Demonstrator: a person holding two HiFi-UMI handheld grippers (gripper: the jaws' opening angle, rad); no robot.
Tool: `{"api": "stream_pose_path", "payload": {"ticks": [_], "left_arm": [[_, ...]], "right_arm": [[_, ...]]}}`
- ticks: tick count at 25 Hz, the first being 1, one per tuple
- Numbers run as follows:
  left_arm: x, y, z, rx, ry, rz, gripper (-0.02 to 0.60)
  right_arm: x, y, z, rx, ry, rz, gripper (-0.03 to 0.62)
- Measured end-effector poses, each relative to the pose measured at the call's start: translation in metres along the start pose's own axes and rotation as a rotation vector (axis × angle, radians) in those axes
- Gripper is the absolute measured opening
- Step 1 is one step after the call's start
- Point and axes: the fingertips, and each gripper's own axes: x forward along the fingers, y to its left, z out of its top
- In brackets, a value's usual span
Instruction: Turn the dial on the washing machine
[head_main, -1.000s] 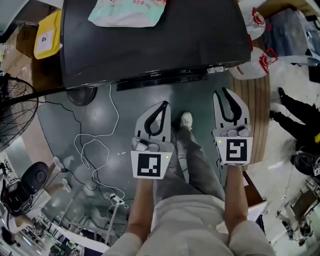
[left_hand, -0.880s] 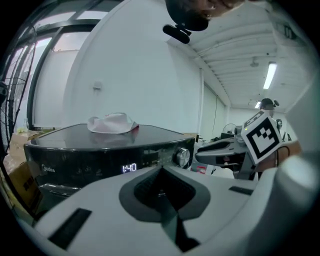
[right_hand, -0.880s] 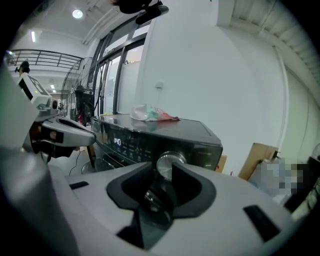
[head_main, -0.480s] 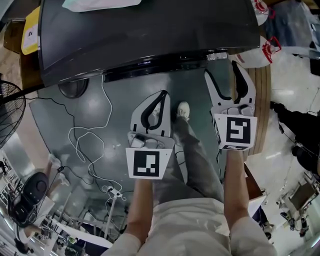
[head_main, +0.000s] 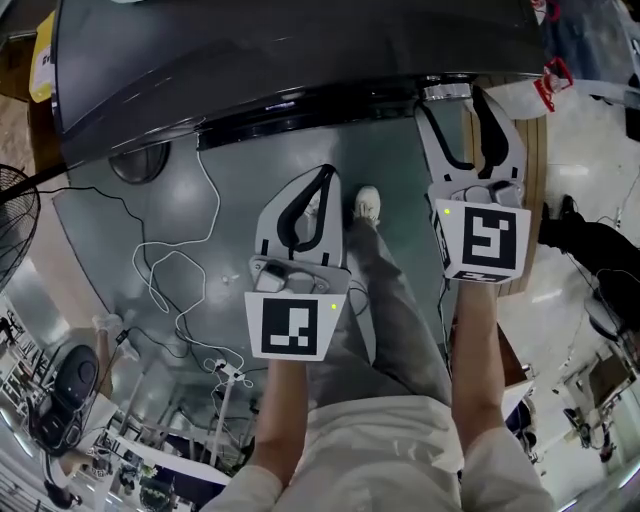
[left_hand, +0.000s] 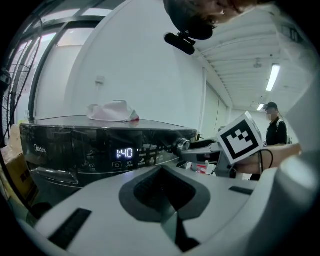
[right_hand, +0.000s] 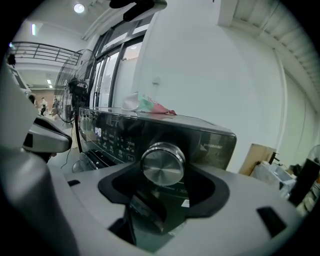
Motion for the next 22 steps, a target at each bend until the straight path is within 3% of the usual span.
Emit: {"api": "stream_pose_path", "payload": {"ticks": [4, 22], "left_arm": [[0.0011, 0.0033, -0.0046, -0.005, 0.009, 0.002, 0.012], [0.0047, 0.0062, -0.009, -0.007, 0.019, -0.013, 0.012]], "right_arm": [[0.0003, 0.0006, -0.0007, 0.037, -0.002, 0.007, 0.276], [-0.0018, -0.0036, -0.005, 0.399, 0.006, 0.075, 0.275]]}}
